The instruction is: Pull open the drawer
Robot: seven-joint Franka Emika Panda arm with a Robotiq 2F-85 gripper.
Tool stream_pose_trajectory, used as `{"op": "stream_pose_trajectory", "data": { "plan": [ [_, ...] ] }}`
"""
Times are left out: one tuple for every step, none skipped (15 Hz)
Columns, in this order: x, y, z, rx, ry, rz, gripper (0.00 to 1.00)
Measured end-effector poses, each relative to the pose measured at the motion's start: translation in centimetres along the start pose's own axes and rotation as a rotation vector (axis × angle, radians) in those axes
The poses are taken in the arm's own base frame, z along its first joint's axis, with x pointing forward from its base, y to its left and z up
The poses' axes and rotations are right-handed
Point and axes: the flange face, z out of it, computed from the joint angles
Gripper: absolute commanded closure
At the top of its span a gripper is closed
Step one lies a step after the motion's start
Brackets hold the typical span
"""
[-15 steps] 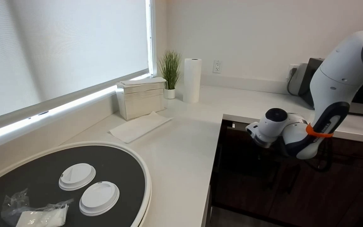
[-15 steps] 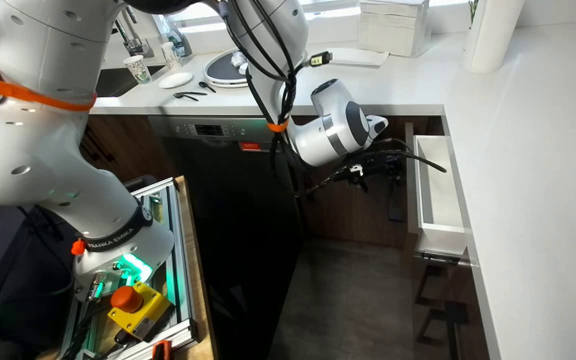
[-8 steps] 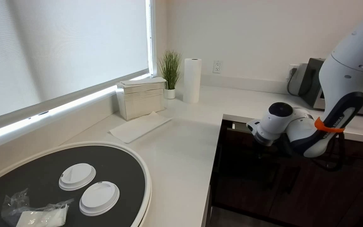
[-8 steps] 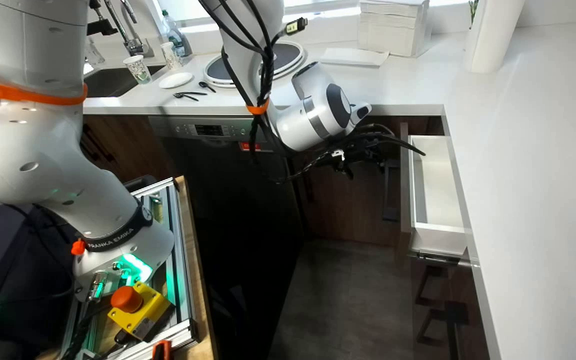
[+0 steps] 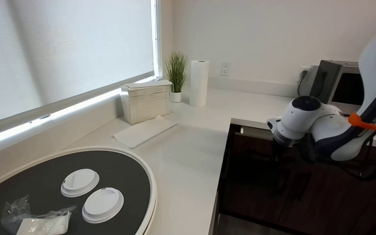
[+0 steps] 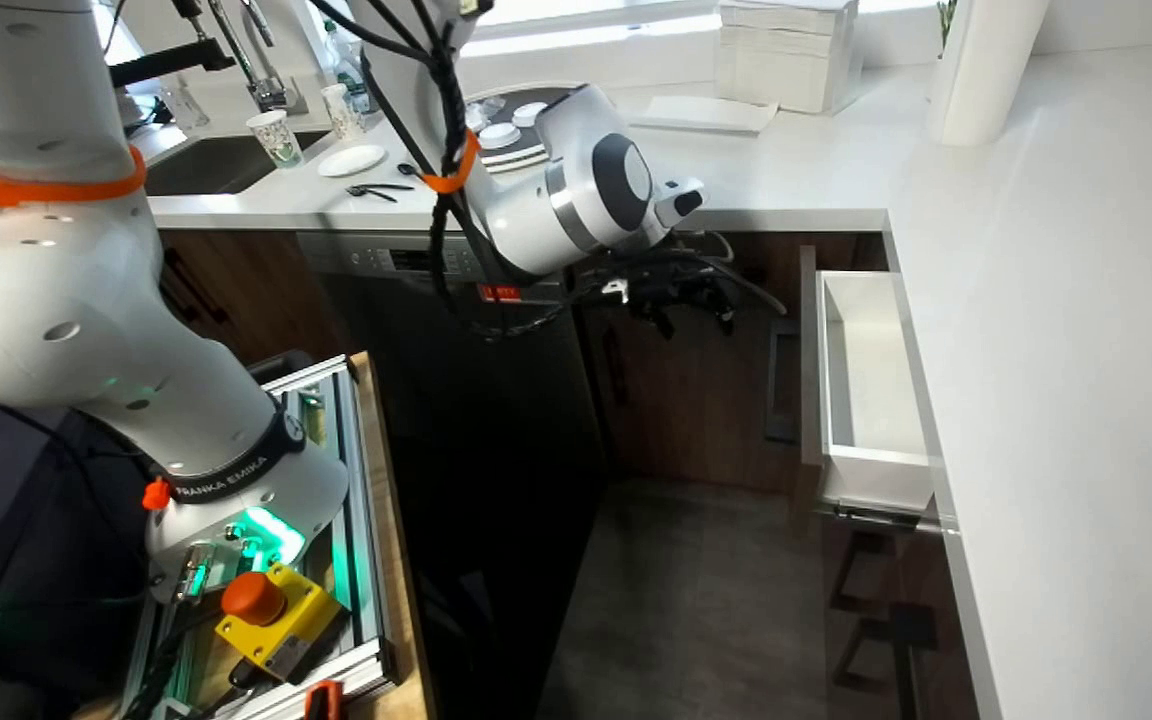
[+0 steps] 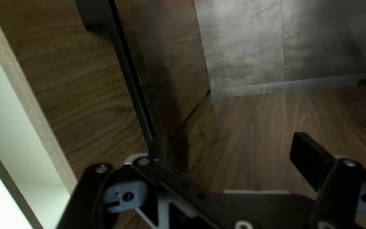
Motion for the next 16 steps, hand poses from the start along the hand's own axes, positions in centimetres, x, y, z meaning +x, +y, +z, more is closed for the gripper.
{"op": "stream_pose_trajectory", "data": {
  "plan": [
    [-0.6, 0.2, -1.2, 0.002, -0.009, 0.04, 0.0],
    [-1.2, 0.4, -2.5, 0.0, -0.022, 0.081, 0.0],
    [-1.7, 0.8, -3.8, -0.002, -0.036, 0.127, 0.0],
    [-2.2, 1.3, -5.2, 0.001, -0.05, 0.177, 0.0],
    [-2.7, 1.9, -6.6, 0.006, -0.061, 0.225, 0.0],
    [-3.1, 2.5, -8.2, 0.013, -0.067, 0.277, 0.0],
    [-3.4, 3.3, -9.7, 0.02, -0.064, 0.327, 0.0],
    [-3.6, 4.1, -11.3, 0.03, -0.052, 0.375, 0.0],
    [-3.8, 5.0, -12.9, 0.041, -0.033, 0.422, 0.0],
    [-4.1, 5.8, -14.4, 0.056, -0.011, 0.464, 0.0],
    [-4.4, 6.6, -16.0, 0.077, 0.005, 0.502, 0.0],
    [-4.8, 7.6, -17.5, 0.1, 0.026, 0.531, 0.0],
    [-5.1, 8.4, -19.0, 0.116, 0.047, 0.545, 0.0],
    [-5.5, 8.8, -20.0, 0.122, 0.061, 0.552, 0.0],
    [-5.6, 9.0, -20.6, 0.124, 0.069, 0.556, 0.0],
    [-5.7, 8.9, -20.7, 0.125, 0.073, 0.558, 0.0]
  ]
}}
